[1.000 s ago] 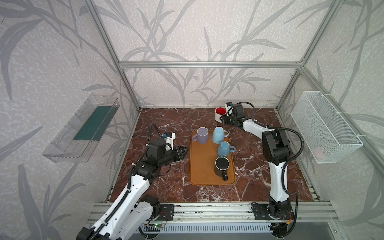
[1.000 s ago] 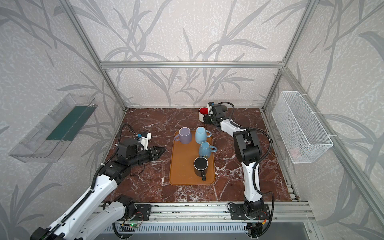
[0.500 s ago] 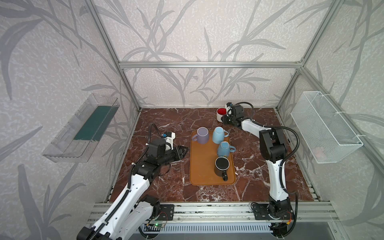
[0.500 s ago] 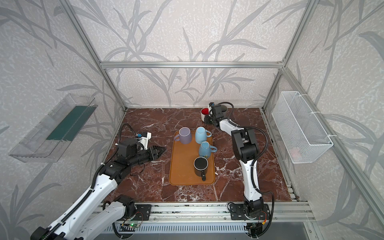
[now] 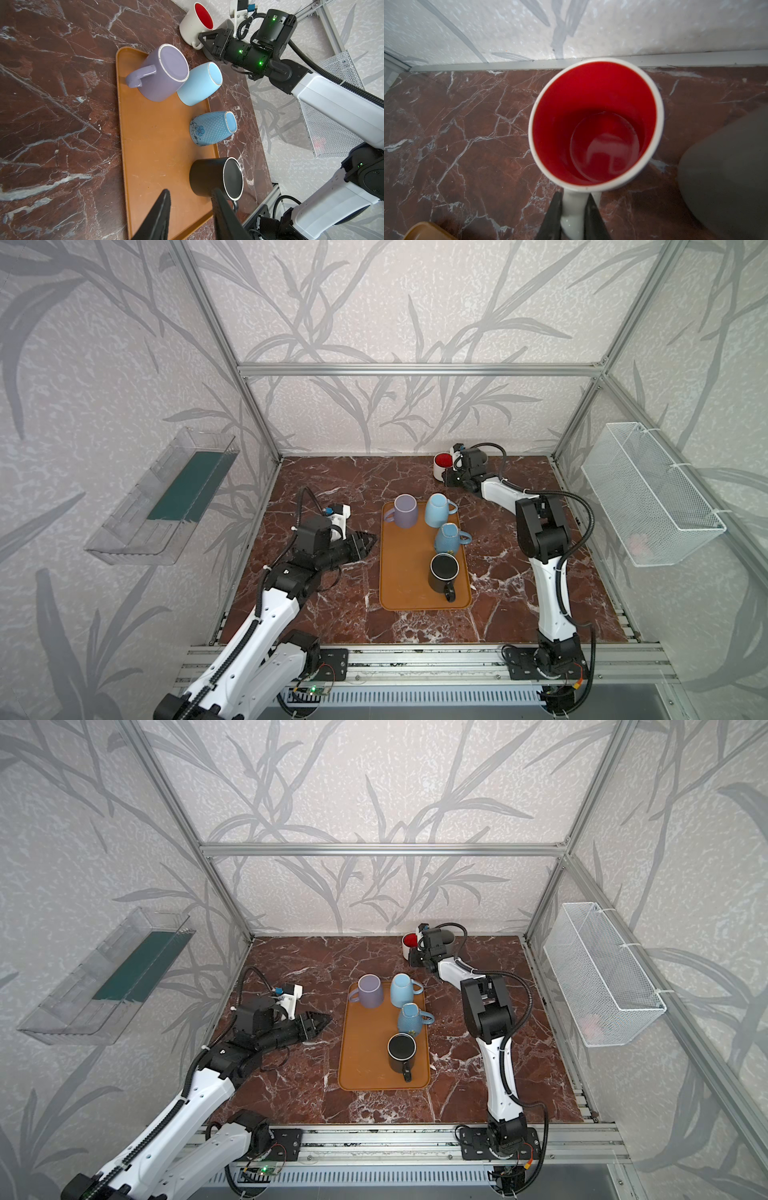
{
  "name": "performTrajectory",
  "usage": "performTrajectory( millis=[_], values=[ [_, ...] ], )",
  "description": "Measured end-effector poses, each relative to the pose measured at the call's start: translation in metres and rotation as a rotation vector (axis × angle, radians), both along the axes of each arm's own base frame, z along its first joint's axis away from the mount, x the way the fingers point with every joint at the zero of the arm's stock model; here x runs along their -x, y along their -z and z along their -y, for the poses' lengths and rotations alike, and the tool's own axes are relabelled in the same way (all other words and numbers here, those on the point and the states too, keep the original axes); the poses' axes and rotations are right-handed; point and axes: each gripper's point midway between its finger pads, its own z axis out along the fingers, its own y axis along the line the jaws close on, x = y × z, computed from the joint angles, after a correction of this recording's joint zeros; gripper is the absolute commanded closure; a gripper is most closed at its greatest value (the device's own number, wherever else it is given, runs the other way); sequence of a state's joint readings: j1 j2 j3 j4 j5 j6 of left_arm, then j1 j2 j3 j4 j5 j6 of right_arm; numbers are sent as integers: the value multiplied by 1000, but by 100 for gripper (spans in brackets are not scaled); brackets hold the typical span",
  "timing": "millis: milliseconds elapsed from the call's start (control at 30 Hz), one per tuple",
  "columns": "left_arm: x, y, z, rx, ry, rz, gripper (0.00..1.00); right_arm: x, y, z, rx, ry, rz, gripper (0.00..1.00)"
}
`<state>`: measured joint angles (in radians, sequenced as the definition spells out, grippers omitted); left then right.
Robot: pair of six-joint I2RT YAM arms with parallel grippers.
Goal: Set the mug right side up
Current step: 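Open the right gripper off the white mug handle and withdraw it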
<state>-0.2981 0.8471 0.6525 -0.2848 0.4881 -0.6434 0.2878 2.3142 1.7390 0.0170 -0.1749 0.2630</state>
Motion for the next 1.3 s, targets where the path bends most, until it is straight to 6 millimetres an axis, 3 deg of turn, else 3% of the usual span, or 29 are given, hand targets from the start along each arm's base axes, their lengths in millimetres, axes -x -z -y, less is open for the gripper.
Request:
performTrajectory(
  millis=[67,167,533,900,1167,1300],
  values=[
    [0,0,0,-1,0,0,63,0,0,0,-1,2,0,99],
    [0,0,0,-1,1,0,63,0,0,0,-4,5,-2,90],
    [0,0,0,-1,0,0,63,-1,0,2,-8,19,-3,70],
    [1,2,-1,-4,-1,-9,63,-3,-7,1,-11,20,10,60],
    [3,4,-1,-7,-2,-18,62,-2,-45,4,-15,25,74,58],
    [3,3,-1,-6,-3,-18,62,8,-67,7,-16,22,100,58]
  ],
)
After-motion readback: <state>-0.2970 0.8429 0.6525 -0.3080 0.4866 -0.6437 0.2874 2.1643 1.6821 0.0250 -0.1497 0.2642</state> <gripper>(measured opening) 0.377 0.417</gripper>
